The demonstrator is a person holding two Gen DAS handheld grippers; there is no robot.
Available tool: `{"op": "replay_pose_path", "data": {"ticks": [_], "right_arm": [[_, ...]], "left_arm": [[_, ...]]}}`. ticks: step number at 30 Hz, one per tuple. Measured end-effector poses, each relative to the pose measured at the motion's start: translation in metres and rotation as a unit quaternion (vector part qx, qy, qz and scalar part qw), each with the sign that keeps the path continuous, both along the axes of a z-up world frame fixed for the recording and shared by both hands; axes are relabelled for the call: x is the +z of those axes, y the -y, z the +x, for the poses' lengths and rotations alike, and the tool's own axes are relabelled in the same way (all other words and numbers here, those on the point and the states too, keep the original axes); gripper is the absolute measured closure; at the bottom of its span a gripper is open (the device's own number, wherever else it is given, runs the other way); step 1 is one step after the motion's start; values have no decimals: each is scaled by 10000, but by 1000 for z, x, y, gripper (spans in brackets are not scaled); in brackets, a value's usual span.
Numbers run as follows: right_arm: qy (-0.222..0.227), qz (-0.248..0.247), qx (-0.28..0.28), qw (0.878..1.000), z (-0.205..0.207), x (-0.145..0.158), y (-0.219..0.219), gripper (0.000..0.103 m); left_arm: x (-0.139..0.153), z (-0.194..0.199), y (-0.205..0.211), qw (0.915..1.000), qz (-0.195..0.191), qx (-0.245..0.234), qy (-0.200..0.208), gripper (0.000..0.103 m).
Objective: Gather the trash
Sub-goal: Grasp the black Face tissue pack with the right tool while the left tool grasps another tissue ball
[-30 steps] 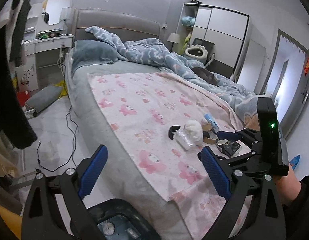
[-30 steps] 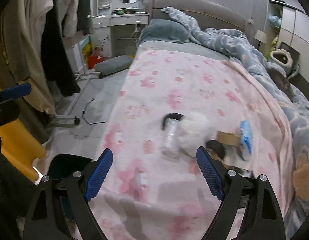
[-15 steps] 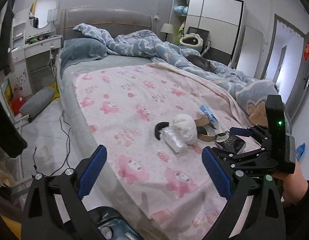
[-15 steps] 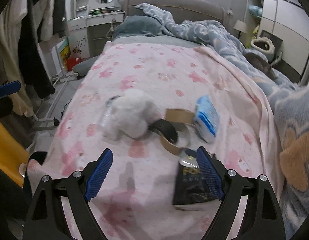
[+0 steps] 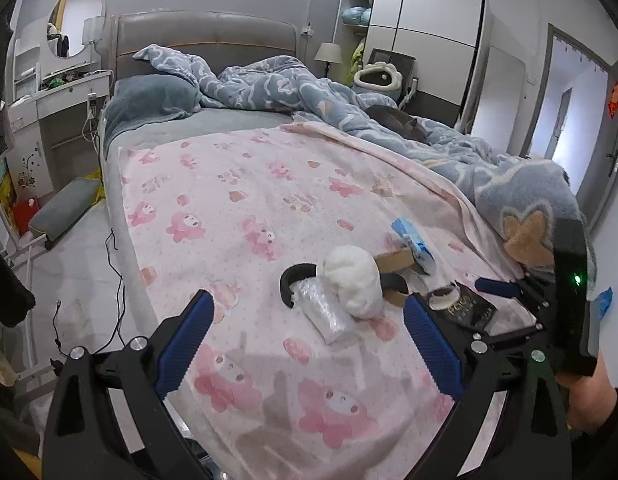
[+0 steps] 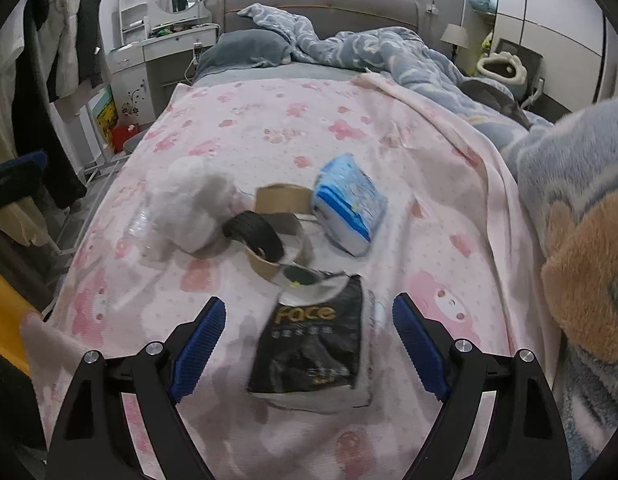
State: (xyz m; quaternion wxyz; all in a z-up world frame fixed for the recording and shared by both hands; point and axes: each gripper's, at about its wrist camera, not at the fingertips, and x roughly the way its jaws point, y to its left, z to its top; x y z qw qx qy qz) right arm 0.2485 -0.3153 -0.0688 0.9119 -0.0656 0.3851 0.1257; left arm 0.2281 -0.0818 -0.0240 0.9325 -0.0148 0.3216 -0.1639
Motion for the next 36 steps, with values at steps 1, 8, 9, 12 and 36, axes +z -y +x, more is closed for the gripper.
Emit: {"op": "replay_pose_path", "data": {"ticks": [1,8,9,12,36], "right_arm": [[-38,7,10,10000,1,-2,1,17],[-181,20,97,9998,2,-13,7,38],[-165,31,106,9998,2,-13,9,41],[-126,191,120,9997,-1,-10,14,45],[-74,1071,124,9941,-15,6,52,48]], "left_arm": [[-1,3,3,10000,5,-7,-13,6],[-7,16,23,9996,239,-114,47,6],[-8,18,27,9994,305,-126,75,6],[-12,23,34,9989,444,-128,113,6],[-53,59,74,9937,1000,-277,-430,29]]}}
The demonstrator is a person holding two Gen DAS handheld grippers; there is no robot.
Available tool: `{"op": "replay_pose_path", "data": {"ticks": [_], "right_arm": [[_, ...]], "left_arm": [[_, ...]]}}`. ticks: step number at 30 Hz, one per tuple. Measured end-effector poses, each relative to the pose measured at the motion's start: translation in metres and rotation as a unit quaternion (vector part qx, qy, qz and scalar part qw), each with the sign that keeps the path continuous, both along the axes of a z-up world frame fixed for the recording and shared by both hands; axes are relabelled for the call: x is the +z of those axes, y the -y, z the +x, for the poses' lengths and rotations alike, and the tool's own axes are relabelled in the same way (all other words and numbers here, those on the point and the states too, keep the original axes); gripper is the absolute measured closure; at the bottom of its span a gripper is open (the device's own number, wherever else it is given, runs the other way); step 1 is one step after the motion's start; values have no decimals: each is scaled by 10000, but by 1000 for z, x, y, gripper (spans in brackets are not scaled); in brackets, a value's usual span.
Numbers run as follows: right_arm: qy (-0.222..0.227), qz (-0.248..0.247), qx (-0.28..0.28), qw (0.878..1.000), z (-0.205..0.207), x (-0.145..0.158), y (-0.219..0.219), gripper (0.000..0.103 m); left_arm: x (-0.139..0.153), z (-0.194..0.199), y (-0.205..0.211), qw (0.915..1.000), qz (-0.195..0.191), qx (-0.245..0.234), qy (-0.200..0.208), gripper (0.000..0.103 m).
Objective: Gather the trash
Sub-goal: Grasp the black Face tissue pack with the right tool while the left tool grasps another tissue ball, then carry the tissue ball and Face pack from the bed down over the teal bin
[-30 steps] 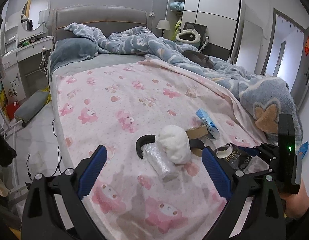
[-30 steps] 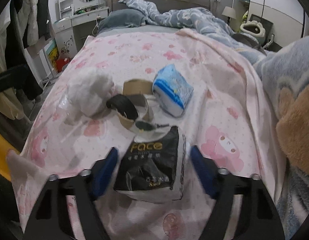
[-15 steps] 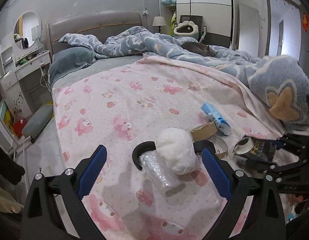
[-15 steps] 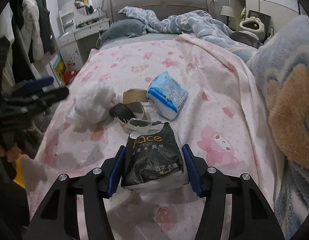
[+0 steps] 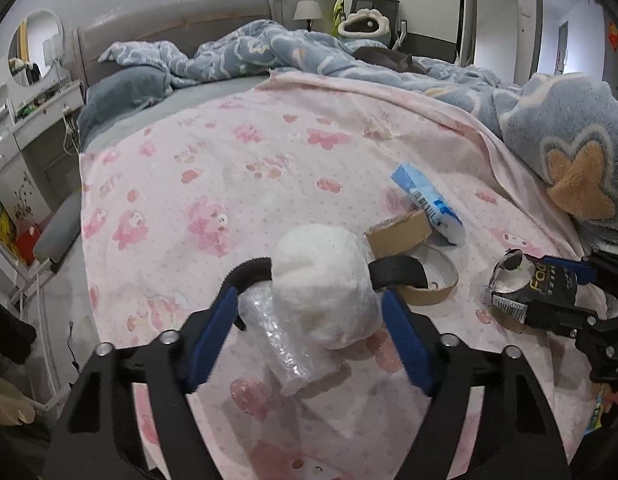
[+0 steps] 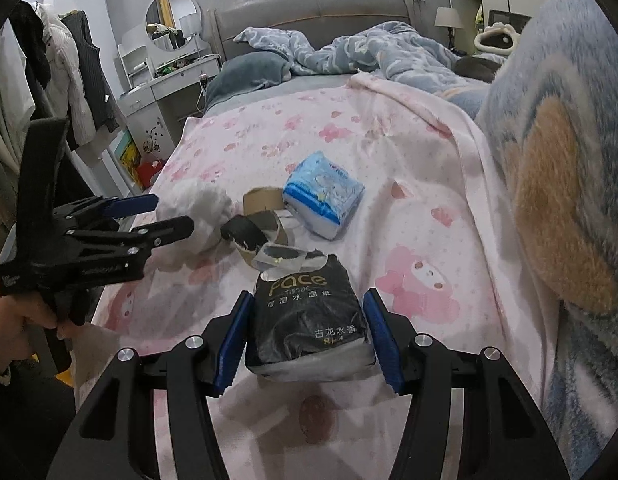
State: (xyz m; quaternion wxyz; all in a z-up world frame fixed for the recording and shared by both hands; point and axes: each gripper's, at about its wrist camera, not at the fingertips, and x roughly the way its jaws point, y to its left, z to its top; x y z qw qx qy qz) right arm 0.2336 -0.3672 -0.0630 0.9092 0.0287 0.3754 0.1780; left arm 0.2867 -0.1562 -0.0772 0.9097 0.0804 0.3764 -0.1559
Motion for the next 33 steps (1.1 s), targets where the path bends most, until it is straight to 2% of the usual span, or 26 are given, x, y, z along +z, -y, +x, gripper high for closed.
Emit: {"op": "replay_pose_path", "data": {"ticks": [4,6,7,12,19,24,30,33], "right_arm": [[-24,-19,29,10000,-1,-1,1,49],[-45,-28,38,10000,-1,-2,1,50],[-52,-33,41,10000,-1,-3,1,50],[-53,-20,30,10000,-2,-2,1,50],[41,-34,-44,10000,-3,10,-2,50],[94,-87,-32,9999,-5,19,-8,50],[105,-116,-52,9999,-8,28,-14,50],[136,-154,-63,9998,-11,32,-19,50]], "left_arm": [[0,1,2,10000,-12,-38,-53,40],[0,1,3,10000,2,-35,-43,51],[1,1,3,10000,-13,-41,-49,53],[10,-2,1,9997,-202,-90,66,68],[23,-13,-2,9984,-528,-98,179,70],[30,-24,-2,9980,-550,-186,236,72],[33,-36,-12,9966,-790,-189,109,72],[33,-44,-19,9968,-780,-155,93,72]]}}
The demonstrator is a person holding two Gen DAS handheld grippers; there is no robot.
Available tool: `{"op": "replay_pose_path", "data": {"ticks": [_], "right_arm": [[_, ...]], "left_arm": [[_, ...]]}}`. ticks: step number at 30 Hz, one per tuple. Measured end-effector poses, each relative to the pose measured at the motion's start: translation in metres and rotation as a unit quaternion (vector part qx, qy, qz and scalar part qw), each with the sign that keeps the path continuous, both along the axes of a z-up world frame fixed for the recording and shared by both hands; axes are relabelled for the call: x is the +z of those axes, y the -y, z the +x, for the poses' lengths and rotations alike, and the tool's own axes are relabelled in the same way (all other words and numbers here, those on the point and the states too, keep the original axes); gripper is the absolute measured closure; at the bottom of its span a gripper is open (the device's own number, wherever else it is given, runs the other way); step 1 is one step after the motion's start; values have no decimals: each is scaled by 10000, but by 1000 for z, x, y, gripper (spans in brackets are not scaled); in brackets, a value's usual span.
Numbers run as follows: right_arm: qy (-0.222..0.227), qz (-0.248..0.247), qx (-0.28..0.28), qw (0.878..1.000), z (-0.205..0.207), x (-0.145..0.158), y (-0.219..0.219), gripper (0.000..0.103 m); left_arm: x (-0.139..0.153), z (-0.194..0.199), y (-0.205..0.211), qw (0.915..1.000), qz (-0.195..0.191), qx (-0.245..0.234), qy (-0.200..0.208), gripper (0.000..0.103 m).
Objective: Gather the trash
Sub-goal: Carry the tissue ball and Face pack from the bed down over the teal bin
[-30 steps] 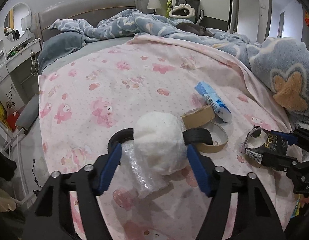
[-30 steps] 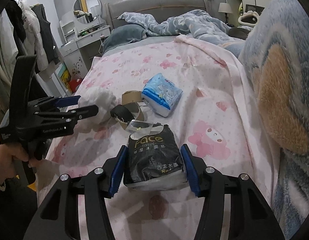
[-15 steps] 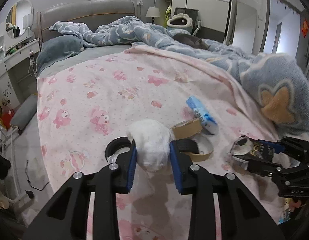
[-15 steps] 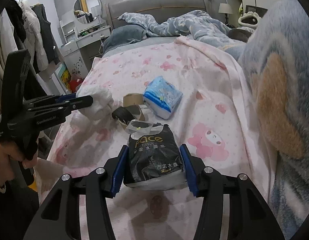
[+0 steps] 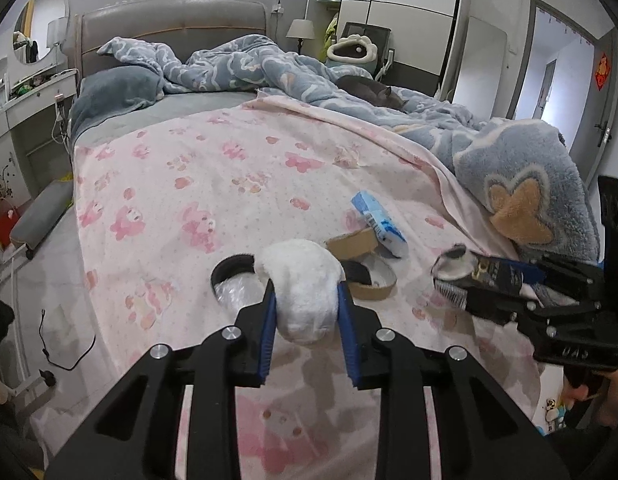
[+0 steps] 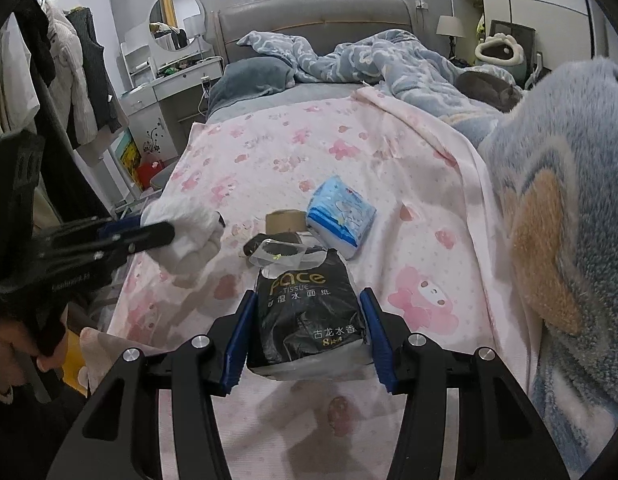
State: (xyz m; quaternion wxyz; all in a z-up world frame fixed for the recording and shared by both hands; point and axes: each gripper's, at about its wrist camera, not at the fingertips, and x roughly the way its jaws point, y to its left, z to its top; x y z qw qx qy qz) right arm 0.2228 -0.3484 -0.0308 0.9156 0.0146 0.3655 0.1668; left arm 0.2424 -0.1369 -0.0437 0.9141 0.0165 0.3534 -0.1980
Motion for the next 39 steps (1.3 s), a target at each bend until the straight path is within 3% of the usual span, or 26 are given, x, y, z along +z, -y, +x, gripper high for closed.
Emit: {"op": "replay_pose_path", "data": {"ticks": [8,12,27,31,39], "right_arm": [[-77,-10,-96,9999,-11,4,-15,50],[-117,-44,-86,9999,-22,7,-26,50],[-87,96,91,9999,-71,18,-83,50],[-67,46,270,9996,-81,22,-106,50],[-146,42,592,9981,-92,20,-150,50]], "left_arm": [[-1,-18,-26,9999,-19,139,-70,72],[-3,-29,-48,9988,-269,308,-257,72],[4,-99,-99,9976,-297,603,-167,73],[-1,-109,-108,9971,-212,686,-233,73],[-30,-116,-135,9936,309,923,-566,73]]}}
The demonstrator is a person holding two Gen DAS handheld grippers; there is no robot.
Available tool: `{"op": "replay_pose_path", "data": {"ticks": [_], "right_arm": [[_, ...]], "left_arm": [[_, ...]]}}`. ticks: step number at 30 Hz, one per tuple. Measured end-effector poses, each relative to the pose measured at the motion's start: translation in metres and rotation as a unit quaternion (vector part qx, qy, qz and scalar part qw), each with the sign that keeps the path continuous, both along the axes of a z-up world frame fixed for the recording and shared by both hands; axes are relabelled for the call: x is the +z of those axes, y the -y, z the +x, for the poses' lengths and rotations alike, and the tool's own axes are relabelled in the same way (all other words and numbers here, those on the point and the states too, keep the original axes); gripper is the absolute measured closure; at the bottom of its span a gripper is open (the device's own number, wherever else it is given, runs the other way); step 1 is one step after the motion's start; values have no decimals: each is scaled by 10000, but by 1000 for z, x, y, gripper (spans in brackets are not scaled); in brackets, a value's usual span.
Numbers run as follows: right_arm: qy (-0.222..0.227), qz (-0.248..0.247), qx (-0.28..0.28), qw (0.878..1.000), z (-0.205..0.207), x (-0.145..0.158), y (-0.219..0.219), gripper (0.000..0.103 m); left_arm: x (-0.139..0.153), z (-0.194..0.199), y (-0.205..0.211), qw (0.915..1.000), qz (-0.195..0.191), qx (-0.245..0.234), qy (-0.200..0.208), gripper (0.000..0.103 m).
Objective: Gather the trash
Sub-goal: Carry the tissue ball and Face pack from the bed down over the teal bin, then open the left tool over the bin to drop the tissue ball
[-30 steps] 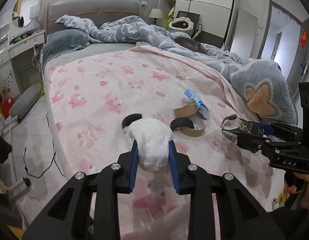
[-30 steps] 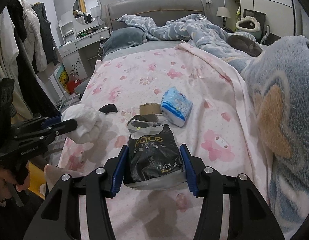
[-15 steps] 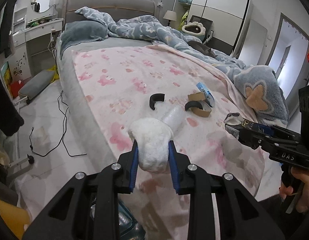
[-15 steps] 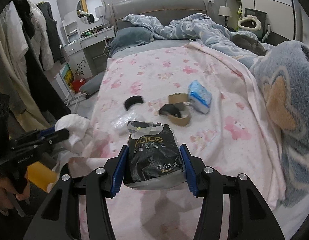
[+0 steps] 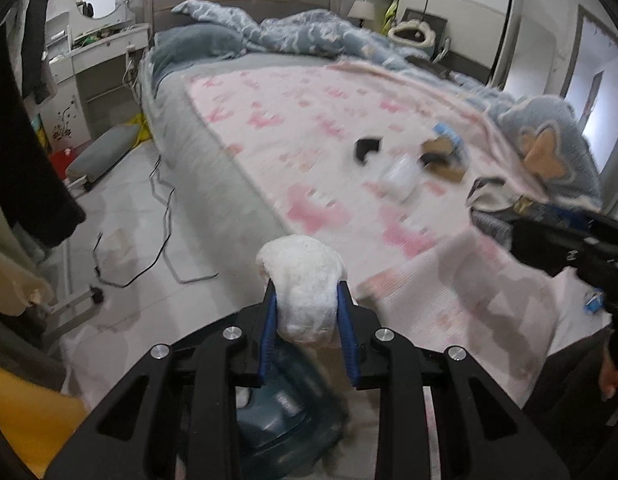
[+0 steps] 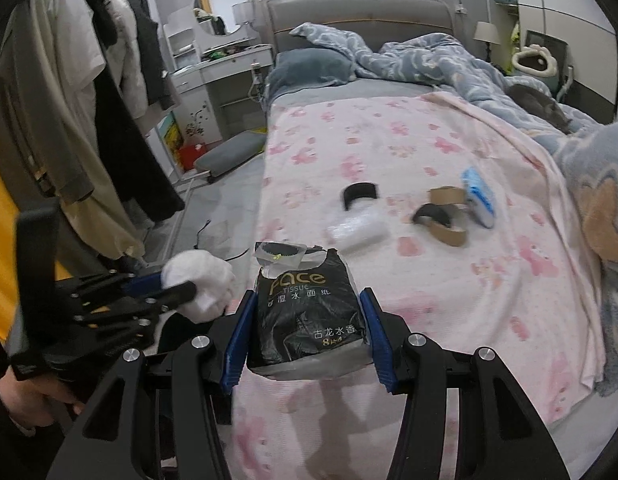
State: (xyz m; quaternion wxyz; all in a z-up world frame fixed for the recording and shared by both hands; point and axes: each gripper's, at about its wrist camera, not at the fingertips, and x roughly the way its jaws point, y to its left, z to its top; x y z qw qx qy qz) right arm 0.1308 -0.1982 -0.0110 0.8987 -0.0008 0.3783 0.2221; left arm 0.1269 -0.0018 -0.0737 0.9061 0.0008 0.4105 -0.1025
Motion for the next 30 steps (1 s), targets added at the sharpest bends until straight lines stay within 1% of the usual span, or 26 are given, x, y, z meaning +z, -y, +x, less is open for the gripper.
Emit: {"op": "replay_pose_path", "data": {"ticks": [5,6,9,12,16,22,26,30], "right_arm": [[-42,-85,312,9995,0,-3,-36,50],[-47,-98,368,9993,0,-4,-43,50],[-89,-124,470,9988,4,-6,-60,50],[-119,-147,573,9982,6,-7,-75,50],[-171,-196,716,9971,6,-11,-95,50],[-385,-385,833,9950,11,-22,-120,50],[-470,-481,958,9931,13,-30,-136,50],[-606,-588,1066,9907,19,-40,-149,50]], "left_arm": [[-29,6,-25,9980,128,233,-566,73],[-38,7,-32,9967,121,288,-746,73],[-54,8,-47,9930,82,425,-1097,73],[-71,9,-67,9871,90,633,-1466,73],[-86,8,-81,9809,18,752,-1793,73],[-101,3,-94,9731,-165,741,-2173,71],[-105,0,-103,9701,-122,761,-2302,67],[-102,-4,-116,9695,-187,847,-2292,50]]}}
